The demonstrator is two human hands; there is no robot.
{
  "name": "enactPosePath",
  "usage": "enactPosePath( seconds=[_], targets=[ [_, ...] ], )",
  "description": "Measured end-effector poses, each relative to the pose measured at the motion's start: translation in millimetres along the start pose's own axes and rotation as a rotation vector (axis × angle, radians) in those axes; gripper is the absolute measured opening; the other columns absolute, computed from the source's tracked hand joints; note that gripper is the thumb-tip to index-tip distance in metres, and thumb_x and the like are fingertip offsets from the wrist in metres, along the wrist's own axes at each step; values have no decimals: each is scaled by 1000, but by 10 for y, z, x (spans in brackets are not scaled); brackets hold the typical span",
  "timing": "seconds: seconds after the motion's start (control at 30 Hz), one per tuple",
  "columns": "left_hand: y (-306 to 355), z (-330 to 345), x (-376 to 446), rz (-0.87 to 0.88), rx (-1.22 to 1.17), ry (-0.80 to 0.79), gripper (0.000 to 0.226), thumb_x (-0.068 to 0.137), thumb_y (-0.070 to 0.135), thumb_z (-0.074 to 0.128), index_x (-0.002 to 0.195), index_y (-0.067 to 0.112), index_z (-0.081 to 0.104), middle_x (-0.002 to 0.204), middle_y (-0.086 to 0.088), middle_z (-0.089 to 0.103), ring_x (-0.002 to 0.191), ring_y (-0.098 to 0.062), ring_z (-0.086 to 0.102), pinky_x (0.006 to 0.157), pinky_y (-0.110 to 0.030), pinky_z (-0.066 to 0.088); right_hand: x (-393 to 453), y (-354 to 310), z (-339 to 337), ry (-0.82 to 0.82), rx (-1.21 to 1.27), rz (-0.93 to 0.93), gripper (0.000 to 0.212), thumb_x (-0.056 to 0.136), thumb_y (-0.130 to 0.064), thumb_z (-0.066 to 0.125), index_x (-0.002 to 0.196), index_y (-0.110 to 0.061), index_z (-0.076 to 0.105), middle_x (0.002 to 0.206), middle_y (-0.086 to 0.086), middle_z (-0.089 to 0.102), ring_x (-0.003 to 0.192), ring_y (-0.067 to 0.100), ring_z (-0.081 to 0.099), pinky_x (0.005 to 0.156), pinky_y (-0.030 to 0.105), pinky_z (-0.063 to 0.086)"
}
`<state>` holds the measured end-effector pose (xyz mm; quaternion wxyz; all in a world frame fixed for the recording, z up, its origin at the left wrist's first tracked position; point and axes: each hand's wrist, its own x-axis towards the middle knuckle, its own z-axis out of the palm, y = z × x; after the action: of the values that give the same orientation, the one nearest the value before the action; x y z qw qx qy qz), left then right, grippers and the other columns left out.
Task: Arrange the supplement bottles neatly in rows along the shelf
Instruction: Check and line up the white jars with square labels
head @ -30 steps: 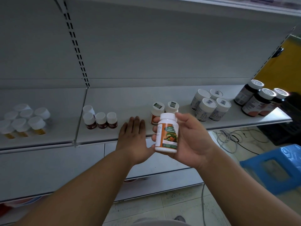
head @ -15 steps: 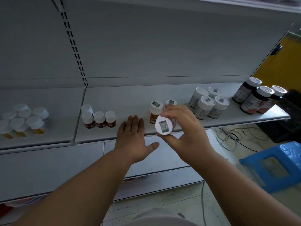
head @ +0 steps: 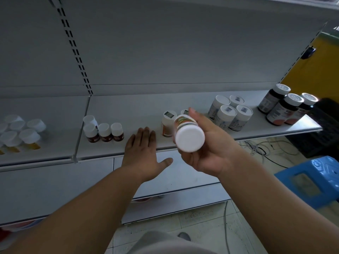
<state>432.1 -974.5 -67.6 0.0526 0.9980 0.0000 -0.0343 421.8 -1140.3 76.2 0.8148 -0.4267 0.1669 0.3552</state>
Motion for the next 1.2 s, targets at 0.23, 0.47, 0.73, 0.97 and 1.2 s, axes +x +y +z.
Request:
enactPosePath(
  seconds=[0.23,0.47,0.73,0.97,1.2],
  targets=[
    [-22,-28,6,9,-92,-16,106,82,84,36,158,20,0,167,-5,-2,153,-26,-5,124,-45,2,139,-94,61,-91,29,-51,37,84,-39,66,102,-6,65,86,10,68,68,23,68,57,33,60],
    [-334,-454,-797,-157,-729,247,81,71,69,67,141,40,38,141,20,46,128,1,44,106,-28,39,381,79,210,-197,-1069,-624,22,79,-26,74,99,-29,64,91,-13,71,84,3,68,70,20,55],
    [-1050,-366,-2175,-625,-743,519,65,69,64,69,127,46,45,123,25,54,116,1,52,96,-35,49,554,1312,1404,-760,-1441,-686,26,73,-37,77,95,-33,63,88,-21,66,85,-1,61,74,23,50],
    [-2475,-301,-3629,-896,-644,667,65,73,62,72,128,43,42,122,26,49,111,6,46,91,-19,43,687,3086,2894,-1067,-1529,-685,34,70,-48,71,99,-34,60,93,-16,65,83,-3,61,68,18,53],
    [-3879,-627,-5052,-1152,-461,705,74,72,72,57,135,35,43,128,17,52,114,-2,49,95,-25,42,479,4563,4481,-1285,-1519,-646,40,65,-49,68,101,-34,59,97,-14,63,85,-1,60,73,23,54]
  ],
)
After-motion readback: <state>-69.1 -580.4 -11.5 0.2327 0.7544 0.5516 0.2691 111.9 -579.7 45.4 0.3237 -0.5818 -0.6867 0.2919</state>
